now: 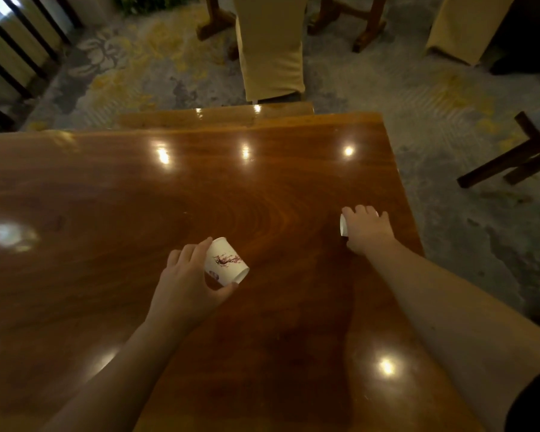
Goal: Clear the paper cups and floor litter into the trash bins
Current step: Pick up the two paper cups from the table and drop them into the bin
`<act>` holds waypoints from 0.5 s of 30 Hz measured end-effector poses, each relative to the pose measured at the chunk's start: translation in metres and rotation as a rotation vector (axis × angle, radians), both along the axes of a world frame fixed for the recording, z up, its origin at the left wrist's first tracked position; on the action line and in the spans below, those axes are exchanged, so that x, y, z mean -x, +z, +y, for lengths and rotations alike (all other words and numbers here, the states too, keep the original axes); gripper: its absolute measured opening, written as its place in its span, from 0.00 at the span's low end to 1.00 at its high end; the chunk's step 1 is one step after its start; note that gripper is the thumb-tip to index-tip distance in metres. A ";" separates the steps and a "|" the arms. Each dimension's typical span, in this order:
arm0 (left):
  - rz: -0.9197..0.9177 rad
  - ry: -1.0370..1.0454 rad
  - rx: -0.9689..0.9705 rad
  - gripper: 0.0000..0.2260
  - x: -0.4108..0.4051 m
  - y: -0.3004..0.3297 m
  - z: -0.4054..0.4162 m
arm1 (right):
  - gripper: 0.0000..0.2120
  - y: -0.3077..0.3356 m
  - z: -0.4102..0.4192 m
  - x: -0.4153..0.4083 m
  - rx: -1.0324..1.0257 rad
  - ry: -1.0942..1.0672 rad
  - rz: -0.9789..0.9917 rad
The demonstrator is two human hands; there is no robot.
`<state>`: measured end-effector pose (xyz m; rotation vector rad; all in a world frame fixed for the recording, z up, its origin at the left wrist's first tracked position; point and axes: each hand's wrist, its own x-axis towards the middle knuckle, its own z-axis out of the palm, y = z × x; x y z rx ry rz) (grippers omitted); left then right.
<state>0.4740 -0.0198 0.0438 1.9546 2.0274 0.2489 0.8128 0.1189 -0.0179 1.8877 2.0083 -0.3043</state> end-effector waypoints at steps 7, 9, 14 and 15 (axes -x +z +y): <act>0.006 -0.010 -0.011 0.47 0.000 -0.004 -0.002 | 0.36 -0.005 -0.019 0.008 -0.004 0.091 0.040; 0.006 -0.016 -0.021 0.47 0.000 -0.003 -0.004 | 0.35 0.002 -0.031 0.015 -0.013 0.108 0.087; -0.015 -0.035 -0.017 0.47 0.005 0.005 -0.022 | 0.34 0.027 -0.080 0.043 -0.068 0.113 0.220; -0.026 -0.032 -0.015 0.47 0.007 0.007 -0.026 | 0.34 0.033 -0.091 0.049 -0.086 0.112 0.242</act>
